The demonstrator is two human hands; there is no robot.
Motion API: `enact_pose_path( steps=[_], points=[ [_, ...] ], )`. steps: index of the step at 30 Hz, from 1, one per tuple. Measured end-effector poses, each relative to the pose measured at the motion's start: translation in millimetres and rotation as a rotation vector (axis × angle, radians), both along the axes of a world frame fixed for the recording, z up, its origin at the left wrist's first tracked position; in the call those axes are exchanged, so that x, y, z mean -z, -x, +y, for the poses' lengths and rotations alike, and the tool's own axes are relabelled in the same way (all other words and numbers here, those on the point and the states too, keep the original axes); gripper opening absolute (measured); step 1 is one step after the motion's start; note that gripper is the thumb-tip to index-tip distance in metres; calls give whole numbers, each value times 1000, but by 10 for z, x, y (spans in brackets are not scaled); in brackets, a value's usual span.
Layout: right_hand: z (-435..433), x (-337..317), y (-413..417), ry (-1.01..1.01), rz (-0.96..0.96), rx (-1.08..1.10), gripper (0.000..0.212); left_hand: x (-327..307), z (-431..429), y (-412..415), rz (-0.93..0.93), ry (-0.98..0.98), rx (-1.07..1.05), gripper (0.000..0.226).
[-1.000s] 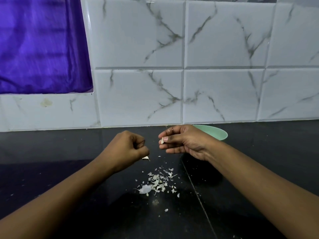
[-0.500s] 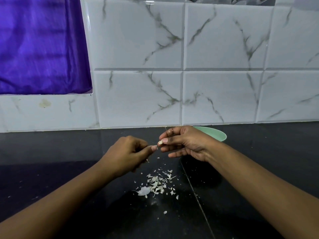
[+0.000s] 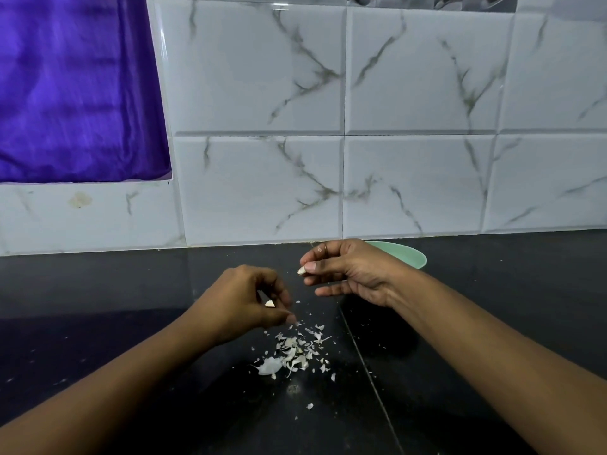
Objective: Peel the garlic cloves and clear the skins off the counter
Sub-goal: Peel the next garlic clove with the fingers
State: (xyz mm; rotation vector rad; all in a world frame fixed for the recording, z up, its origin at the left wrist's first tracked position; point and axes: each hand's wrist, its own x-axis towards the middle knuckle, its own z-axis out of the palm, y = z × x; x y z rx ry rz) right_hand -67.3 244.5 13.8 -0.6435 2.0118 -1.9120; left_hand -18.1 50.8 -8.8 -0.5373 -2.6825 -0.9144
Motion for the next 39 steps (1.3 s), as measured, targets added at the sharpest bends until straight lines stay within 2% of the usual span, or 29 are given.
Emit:
enact_pose_path(
  steps=[2, 5, 7, 9, 13, 16, 23, 28, 33, 36, 39],
  points=[
    [-1, -6, -3, 5, -2, -6, 9, 10, 4, 6, 13, -51, -4, 17],
    [-4, -8, -5, 4, -11, -17, 10, -18, 20, -6, 11, -218, -16, 5],
    [-11, -3, -8, 4, -14, -19, 10, -41, 32, -27, -3, -333, -15, 26],
    [-26, 4, -15, 5, -12, -21, 10, -41, 35, -32, 66, -306, -24, 31],
    [-78, 25, -43, 30, -17, -33, 10, -7, 39, -31, 175, -266, -33, 11],
    [-107, 38, -65, 78, -48, -39, 10, -8, 36, -37, 228, -256, -36, 6],
    [-144, 44, -95, 106, -35, 0, 12, -12, 48, -55, 276, -234, -58, 8],
    [-154, 49, -121, 93, -17, 6, 13, 1, 45, -21, 133, -393, -64, 11],
    [-170, 55, -136, 74, 78, 36, 17, -7, 85, -24, -59, -651, -61, 14],
    [-183, 70, -131, 10, 251, 75, 21, -23, 137, -31, -217, -767, -77, 19],
    [-180, 69, -133, -144, 524, 136, 25, -29, 172, -41, -332, -815, -86, 20]
  ],
)
